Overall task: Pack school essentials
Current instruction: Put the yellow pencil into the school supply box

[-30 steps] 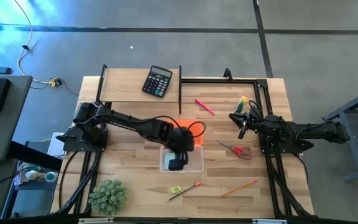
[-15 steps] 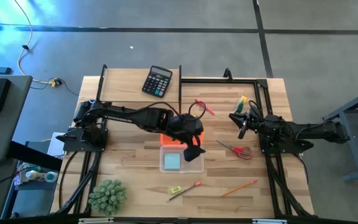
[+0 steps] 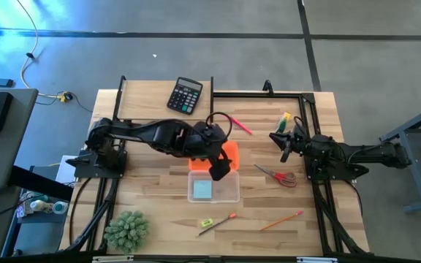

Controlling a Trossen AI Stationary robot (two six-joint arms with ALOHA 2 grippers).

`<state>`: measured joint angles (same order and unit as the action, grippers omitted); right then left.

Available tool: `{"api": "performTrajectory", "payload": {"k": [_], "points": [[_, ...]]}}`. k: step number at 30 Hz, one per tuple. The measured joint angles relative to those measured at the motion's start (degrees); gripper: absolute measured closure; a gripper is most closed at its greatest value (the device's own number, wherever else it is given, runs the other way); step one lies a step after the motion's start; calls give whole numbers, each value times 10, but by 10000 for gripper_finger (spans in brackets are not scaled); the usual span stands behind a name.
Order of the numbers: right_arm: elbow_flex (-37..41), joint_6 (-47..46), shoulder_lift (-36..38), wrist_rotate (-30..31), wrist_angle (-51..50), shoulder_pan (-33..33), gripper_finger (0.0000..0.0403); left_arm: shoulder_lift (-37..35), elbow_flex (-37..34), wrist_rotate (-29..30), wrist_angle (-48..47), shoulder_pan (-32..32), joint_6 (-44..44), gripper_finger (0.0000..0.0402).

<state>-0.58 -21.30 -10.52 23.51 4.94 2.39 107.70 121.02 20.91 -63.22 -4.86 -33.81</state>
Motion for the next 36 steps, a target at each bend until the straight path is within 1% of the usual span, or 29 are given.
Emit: {"api": "performTrajectory", "payload": {"k": [3, 7, 9, 12, 16, 18, 21, 23, 26, 28, 30, 32, 34, 36], "points": [[0, -40, 0, 2, 18, 0, 379, -3, 10, 6, -48, -4, -24, 5], [0, -47, 0, 15, 62, 0, 379, -10, 8, 18, -107, -6, -72, 5], [0, -39, 0, 15, 97, 0, 379, -11, 6, 20, -151, -7, -95, 5], [0, -27, 0, 15, 154, 0, 379, -15, 6, 28, -192, -9, -124, 5], [0, -50, 0, 13, 233, 0, 379, -14, 6, 39, -211, -12, -150, 5], [0, -55, 0, -4, 269, 0, 379, -14, 6, 41, -211, -13, -155, 5], [0, -38, 0, -54, 305, 0, 379, -14, 6, 42, -211, -16, -156, 5], [-2, -38, 0, -93, 312, 0, 379, -14, 4, 42, -211, -16, -156, 5], [-23, -41, 0, -131, 305, 0, 378, -14, -1, 42, -212, -11, -156, 5], [-48, -29, 0, -158, 277, 0, 373, -14, -1, 35, -212, -6, -149, 5], [-84, -21, 0, -190, 211, -2, 359, -14, -1, 25, -212, -1, -134, 5], [-135, -15, -2, -218, 105, -6, 338, -14, -1, 19, -213, 2, -116, 5], [-194, -3, -8, -244, -29, -12, 313, -14, -1, 12, -215, 3, -90, 5], [-254, 8, -21, -273, -162, -20, 290, -14, -1, -7, -218, 3, -78, 5]]}}
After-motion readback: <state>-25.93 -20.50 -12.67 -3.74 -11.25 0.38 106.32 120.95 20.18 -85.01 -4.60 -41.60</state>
